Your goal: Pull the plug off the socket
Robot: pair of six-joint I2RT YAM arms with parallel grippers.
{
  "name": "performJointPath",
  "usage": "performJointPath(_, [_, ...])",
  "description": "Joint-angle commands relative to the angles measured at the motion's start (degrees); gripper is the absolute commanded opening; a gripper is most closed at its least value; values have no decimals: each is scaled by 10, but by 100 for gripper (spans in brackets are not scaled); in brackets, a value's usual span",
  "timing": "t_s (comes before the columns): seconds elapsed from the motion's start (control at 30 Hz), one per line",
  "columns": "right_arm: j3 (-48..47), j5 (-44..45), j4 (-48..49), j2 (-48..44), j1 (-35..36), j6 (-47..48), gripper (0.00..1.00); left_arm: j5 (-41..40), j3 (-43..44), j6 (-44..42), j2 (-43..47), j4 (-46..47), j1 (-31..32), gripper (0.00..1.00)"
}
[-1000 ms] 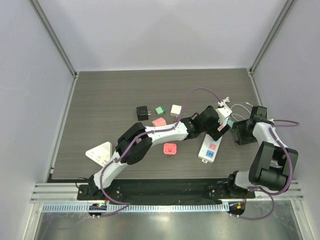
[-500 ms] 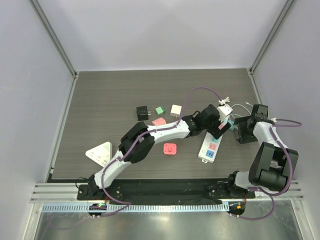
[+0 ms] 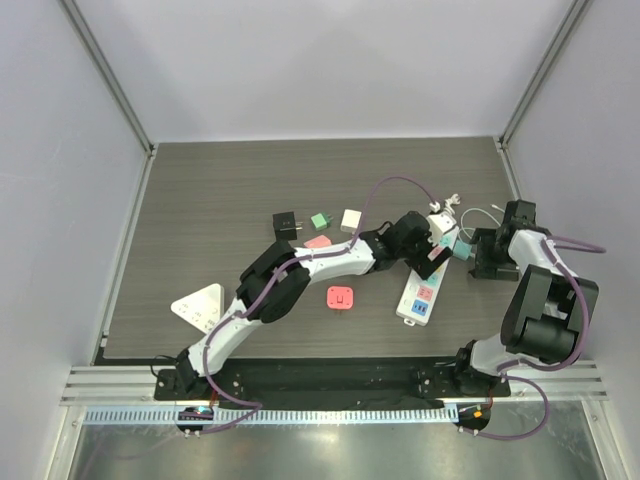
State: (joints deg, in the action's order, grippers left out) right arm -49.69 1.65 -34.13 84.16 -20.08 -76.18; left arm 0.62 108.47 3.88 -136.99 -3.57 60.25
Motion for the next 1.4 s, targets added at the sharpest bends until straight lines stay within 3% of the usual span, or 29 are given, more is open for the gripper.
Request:
performJointPath(0.0, [-16, 6, -6, 0, 5, -60, 79, 31, -5, -5, 40, 25, -7, 100])
performJointPath(0.57, [-51, -9, 13, 72, 21, -87, 78, 63, -100, -22, 100, 111, -7, 100])
performJointPath(1.07, [-84, -32, 22, 127, 27, -87, 75, 82, -97, -37, 96, 111, -7, 100])
performJointPath(1.3, [-85, -26, 26, 127, 27, -81, 43, 106, -84, -54, 83, 97, -7, 100])
performJointPath(1.37, [-82, -24, 26, 126, 27, -74, 38, 109, -77, -54, 76, 94, -5, 100])
